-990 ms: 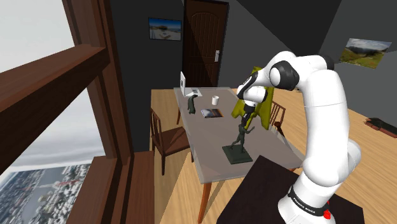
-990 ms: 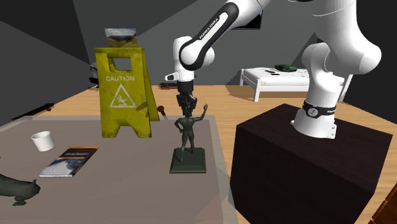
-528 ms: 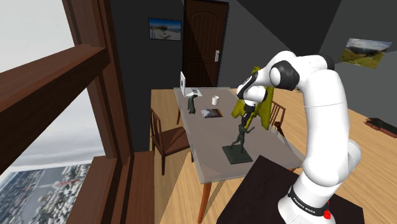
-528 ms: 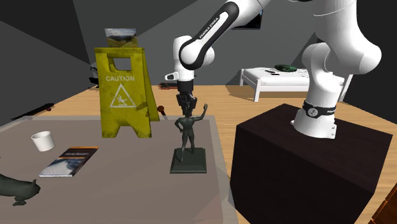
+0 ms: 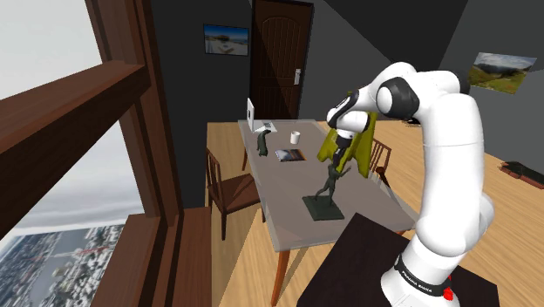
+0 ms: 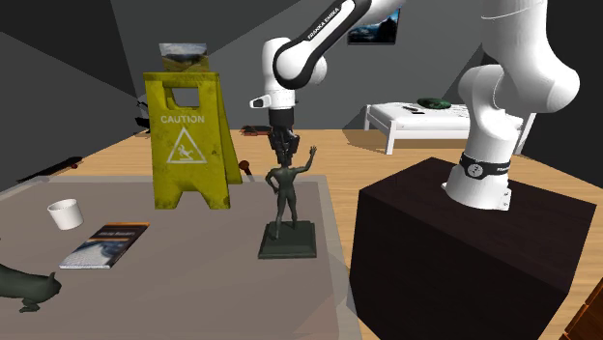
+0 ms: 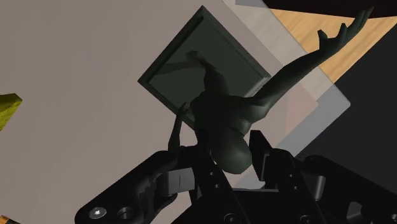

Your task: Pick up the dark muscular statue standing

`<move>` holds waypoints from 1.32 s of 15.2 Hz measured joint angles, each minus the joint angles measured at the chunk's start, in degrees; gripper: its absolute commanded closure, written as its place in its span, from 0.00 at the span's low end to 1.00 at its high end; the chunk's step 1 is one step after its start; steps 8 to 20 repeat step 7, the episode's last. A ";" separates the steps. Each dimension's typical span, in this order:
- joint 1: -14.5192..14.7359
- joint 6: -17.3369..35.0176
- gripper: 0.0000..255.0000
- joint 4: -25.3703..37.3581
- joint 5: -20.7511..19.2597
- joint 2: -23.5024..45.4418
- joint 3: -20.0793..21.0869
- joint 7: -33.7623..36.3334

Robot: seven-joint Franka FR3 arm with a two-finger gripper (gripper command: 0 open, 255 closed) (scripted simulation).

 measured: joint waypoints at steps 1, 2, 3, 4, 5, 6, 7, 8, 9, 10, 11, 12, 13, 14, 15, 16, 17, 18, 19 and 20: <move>0.12 -0.54 1.00 0.29 -0.31 -0.34 -0.17 0.30; 0.14 -1.12 1.00 0.56 -0.63 -0.67 -0.37 0.44; 0.41 -1.70 1.00 0.65 -1.08 -1.27 -0.61 0.87; 0.44 -2.18 1.00 0.77 -1.38 -1.69 -0.81 0.97; 0.62 -2.80 1.00 1.04 -1.77 -2.12 -1.00 1.35; 0.80 -3.20 1.00 0.90 -2.16 -2.76 -1.22 1.57; 0.82 -3.61 1.00 1.26 -2.30 -2.83 -1.28 1.74; 0.82 -3.61 1.00 1.26 -2.30 -2.83 -1.28 1.74; 0.82 -3.61 1.00 1.26 -2.30 -2.83 -1.28 1.74; 0.82 -3.61 1.00 1.26 -2.30 -2.83 -1.28 1.74; 0.82 -3.61 1.00 1.26 -2.30 -2.83 -1.28 1.74; 0.82 -3.61 1.00 1.26 -2.30 -2.83 -1.28 1.74; 0.82 -3.61 1.00 1.26 -2.30 -2.83 -1.28 1.74; 0.82 -3.61 1.00 1.26 -2.30 -2.83 -1.28 1.74; 0.82 -3.61 1.00 1.26 -2.30 -2.83 -1.28 1.74; 0.82 -3.61 1.00 1.26 -2.30 -2.83 -1.28 1.74; 0.82 -3.61 1.00 1.26 -2.30 -2.83 -1.28 1.74; 0.82 -3.61 1.00 1.26 -2.30 -2.83 -1.28 1.74; 0.82 -3.61 1.00 1.26 -2.30 -2.83 -1.28 1.74; 0.82 -3.61 1.00 1.26 -2.30 -2.83 -1.28 1.74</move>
